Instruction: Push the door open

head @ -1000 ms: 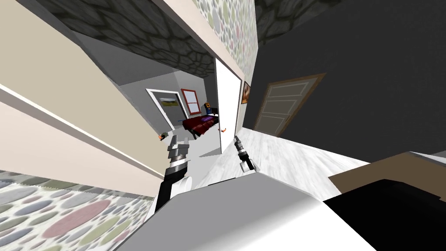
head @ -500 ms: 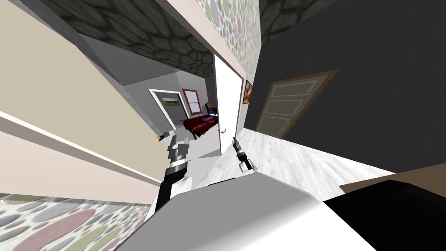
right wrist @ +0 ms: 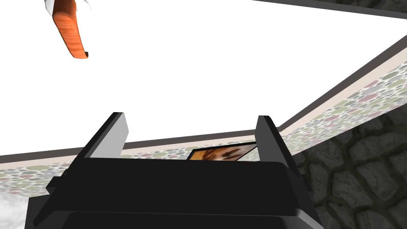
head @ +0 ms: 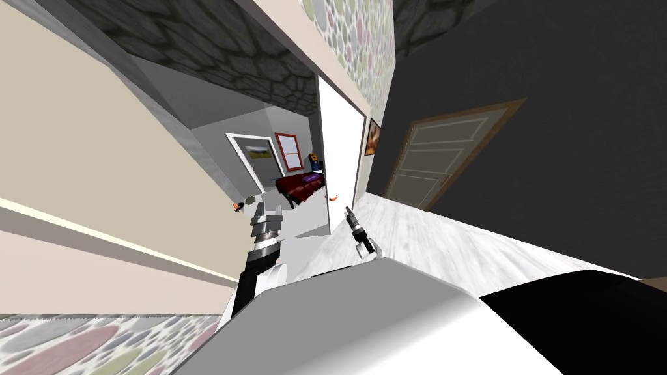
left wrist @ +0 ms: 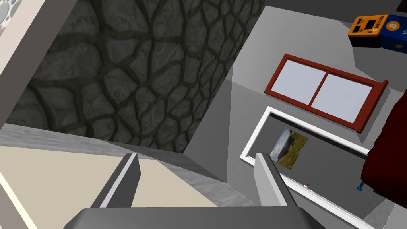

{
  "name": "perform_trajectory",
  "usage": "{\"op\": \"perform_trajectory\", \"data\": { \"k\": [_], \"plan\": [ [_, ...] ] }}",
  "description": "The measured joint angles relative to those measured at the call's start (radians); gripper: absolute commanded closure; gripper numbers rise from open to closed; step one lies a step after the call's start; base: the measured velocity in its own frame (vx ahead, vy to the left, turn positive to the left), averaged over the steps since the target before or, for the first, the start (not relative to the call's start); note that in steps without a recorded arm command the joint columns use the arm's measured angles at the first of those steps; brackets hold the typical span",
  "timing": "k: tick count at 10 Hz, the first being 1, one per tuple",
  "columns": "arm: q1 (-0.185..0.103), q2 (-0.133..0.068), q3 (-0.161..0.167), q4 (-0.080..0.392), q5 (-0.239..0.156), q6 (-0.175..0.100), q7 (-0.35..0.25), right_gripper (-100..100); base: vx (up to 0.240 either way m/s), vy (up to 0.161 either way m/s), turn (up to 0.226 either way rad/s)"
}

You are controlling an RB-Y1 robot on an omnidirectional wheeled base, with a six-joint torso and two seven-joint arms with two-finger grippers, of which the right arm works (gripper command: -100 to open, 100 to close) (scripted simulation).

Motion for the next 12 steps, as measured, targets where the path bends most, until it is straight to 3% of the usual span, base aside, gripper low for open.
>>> {"op": "perform_trajectory", "data": {
  "k": [12],
  "plan": [
    [-0.109,0.016,0.047,0.268,0.054,-0.056,-0.059,-100,0.077,-0.083,0.054]
  ]
}}
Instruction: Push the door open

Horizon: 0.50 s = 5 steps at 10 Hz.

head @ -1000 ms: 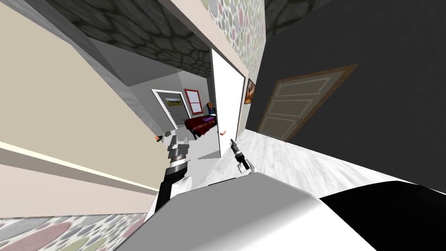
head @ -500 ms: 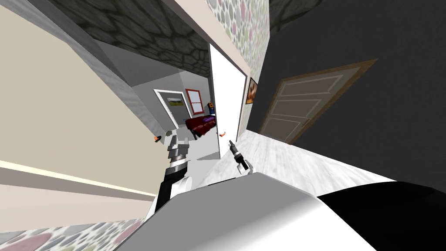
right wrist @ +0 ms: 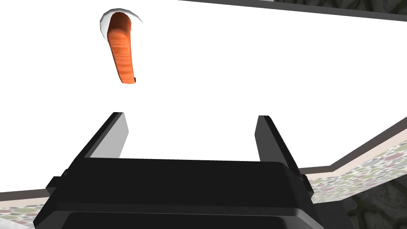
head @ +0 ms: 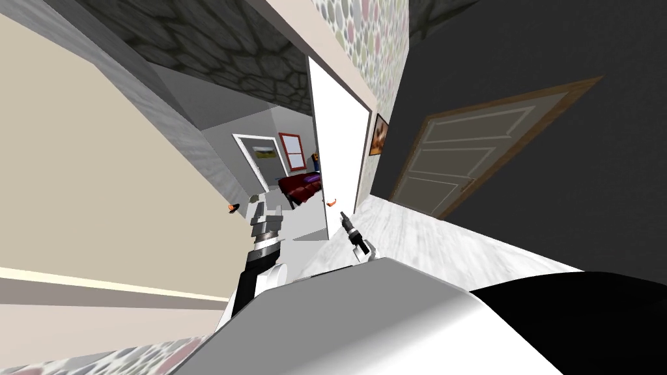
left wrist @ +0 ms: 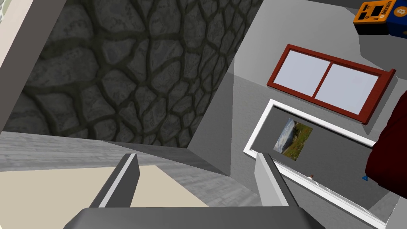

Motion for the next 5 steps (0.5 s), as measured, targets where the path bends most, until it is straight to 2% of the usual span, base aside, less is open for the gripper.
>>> {"op": "perform_trajectory", "data": {
  "k": [3,5],
  "plan": [
    [-0.034,0.004,0.012,0.087,0.014,-0.025,-0.019,-100,0.109,-0.112,0.078],
    [-0.051,0.009,0.024,0.133,0.027,-0.032,-0.032,-100,0.103,-0.115,0.055]
  ]
}}
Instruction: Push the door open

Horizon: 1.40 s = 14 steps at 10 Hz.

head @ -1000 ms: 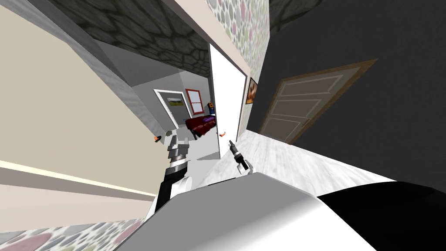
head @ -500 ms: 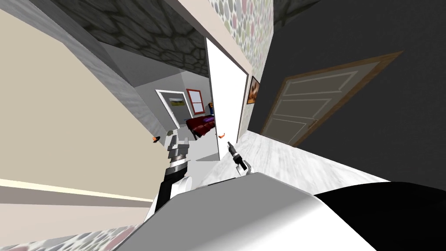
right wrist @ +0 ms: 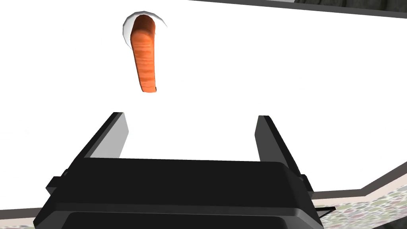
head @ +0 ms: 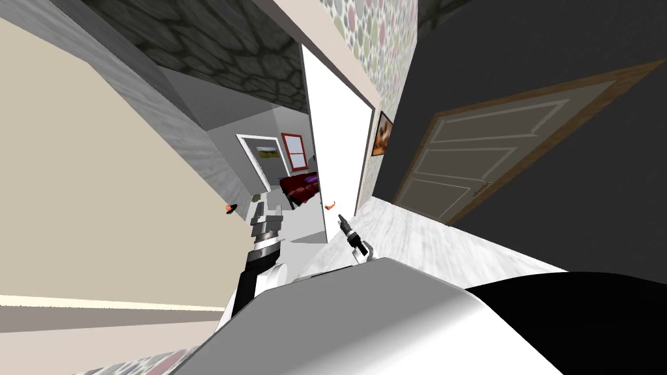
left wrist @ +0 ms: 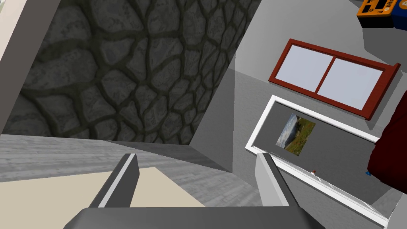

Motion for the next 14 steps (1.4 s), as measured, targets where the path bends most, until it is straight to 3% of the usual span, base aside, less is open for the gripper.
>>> {"op": "perform_trajectory", "data": {
  "k": [3,10,11,14],
  "plan": [
    [-0.022,0.009,0.014,0.055,0.015,-0.006,-0.018,-100,0.074,-0.099,0.049],
    [-0.105,0.038,0.04,0.245,0.047,-0.049,-0.057,-100,0.104,-0.117,0.063],
    [-0.095,0.038,0.051,0.23,0.056,-0.038,-0.069,-100,0.068,-0.084,0.017],
    [-0.115,0.053,0.053,0.281,0.061,-0.052,-0.069,-100,0.022,-0.027,0.011]
  ]
}}
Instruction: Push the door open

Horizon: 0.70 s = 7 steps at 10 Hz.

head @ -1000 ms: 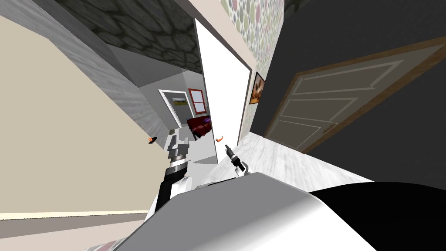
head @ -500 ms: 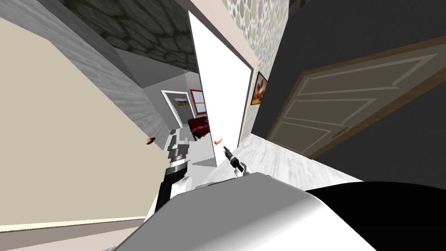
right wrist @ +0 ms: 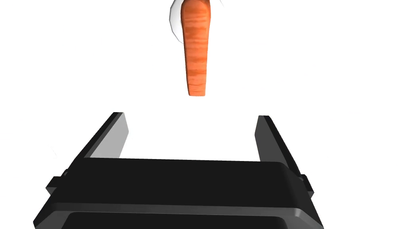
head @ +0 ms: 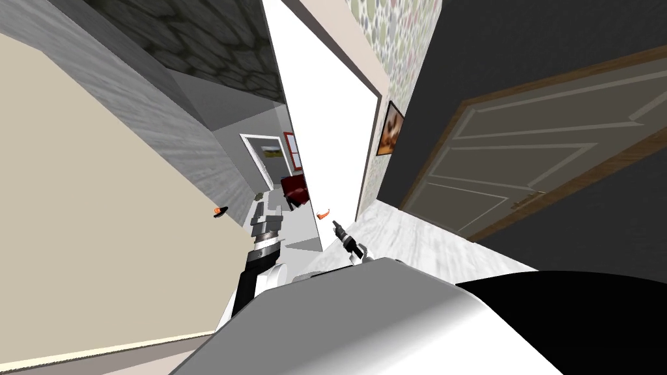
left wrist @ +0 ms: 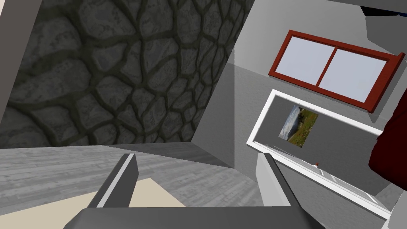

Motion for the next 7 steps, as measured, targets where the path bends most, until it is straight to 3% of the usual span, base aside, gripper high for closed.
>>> {"op": "perform_trajectory", "data": {
  "k": [3,7],
  "plan": [
    [0.01,-0.013,0.0,-0.017,0.0,0.01,0.0,-100,0.127,0.063,0.027],
    [-0.002,-0.012,-0.011,0.008,-0.008,0.003,0.014,-100,0.193,0.095,0.03]
  ]
}}
